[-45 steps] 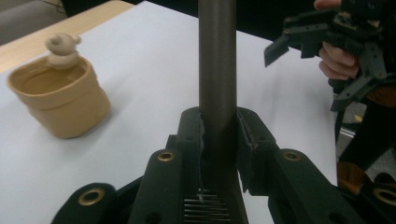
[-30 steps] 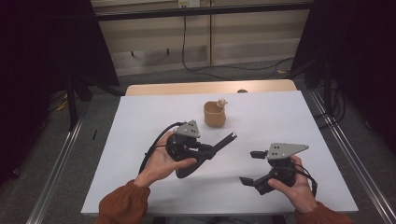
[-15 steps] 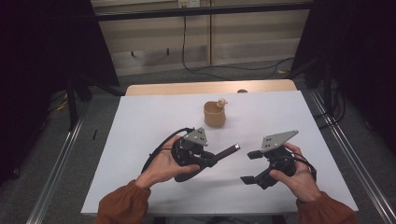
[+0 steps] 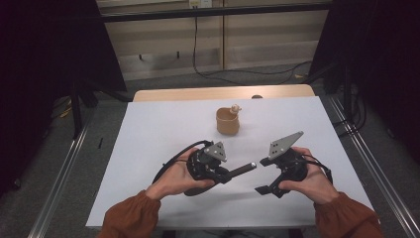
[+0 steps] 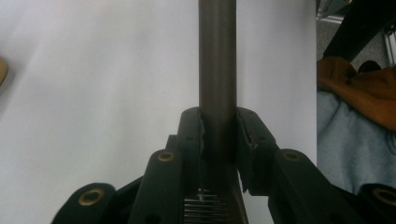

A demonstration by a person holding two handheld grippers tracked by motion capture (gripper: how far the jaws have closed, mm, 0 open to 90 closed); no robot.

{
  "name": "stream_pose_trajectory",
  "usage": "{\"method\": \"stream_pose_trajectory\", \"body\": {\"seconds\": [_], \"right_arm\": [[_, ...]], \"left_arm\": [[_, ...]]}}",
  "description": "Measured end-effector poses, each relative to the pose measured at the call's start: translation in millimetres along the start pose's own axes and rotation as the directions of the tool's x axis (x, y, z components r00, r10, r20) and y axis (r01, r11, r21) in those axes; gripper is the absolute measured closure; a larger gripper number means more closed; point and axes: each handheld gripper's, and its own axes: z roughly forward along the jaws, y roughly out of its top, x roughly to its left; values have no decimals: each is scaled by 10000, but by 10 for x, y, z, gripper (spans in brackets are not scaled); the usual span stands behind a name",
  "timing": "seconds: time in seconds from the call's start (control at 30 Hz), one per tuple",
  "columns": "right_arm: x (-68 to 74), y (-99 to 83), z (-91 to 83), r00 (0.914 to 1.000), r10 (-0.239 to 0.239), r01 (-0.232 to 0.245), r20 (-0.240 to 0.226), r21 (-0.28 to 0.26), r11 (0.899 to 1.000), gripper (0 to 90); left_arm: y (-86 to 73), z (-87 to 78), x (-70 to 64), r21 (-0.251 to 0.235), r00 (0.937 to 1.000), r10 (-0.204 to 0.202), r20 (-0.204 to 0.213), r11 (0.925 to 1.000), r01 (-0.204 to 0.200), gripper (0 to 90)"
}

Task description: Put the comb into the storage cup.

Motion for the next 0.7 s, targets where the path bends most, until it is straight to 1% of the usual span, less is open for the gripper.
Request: {"method": "stream_pose_trajectory", "body": {"seconds": [0.1, 0.23, 0.3, 0.4, 0.43, 0.5, 0.57, 0.63, 0.67, 0.7], "right_arm": [[0, 37, 29, 9998, -221, 221, 8, 257, 9994, 82], [8, 97, 69, 9987, -512, 513, -33, 546, 9972, 83], [10, 132, 81, 9978, -664, 667, -62, 674, 9955, 100], [2, 179, 108, 9968, -755, 774, -244, 877, 9931, 119], [-3, 198, 126, 9964, -777, 807, -329, 1029, 9914, 119], [-10, 223, 155, 9963, -733, 784, -458, 1212, 9895, 117], [-20, 245, 191, 9946, -836, 911, -618, 1319, 9871, 128], [-28, 262, 226, 9925, -881, 1000, -852, 1479, 9839, 156], [-24, 273, 242, 9918, -923, 1056, -889, 1584, 9817, 164], [-17, 287, 257, 9914, -932, 1080, -921, 1721, 9791, 165]], "left_arm": [[1, 10, 7, 164, 10000, 46, 68, 9999, -47, 729], [10, 25, -11, 517, 9992, 322, 216, 9981, -333, 729], [14, 27, -20, 559, 9990, 362, 275, 9977, -377, 729], [20, 45, -30, 823, 9984, 458, 327, 9954, -484, 730], [24, 47, -29, 904, 9982, 510, 325, 9945, -538, 729], [27, 59, -33, 966, 9978, 535, 384, 9937, -570, 730], [29, 68, -39, 1085, 9974, 525, 486, 9924, -575, 729], [30, 69, -38, 1088, 9972, 590, 456, 9920, -636, 730], [32, 66, -38, 1088, 9965, 688, 476, 9913, -736, 730], [32, 64, -40, 1055, 9969, 656, 430, 9920, -698, 730]]}}
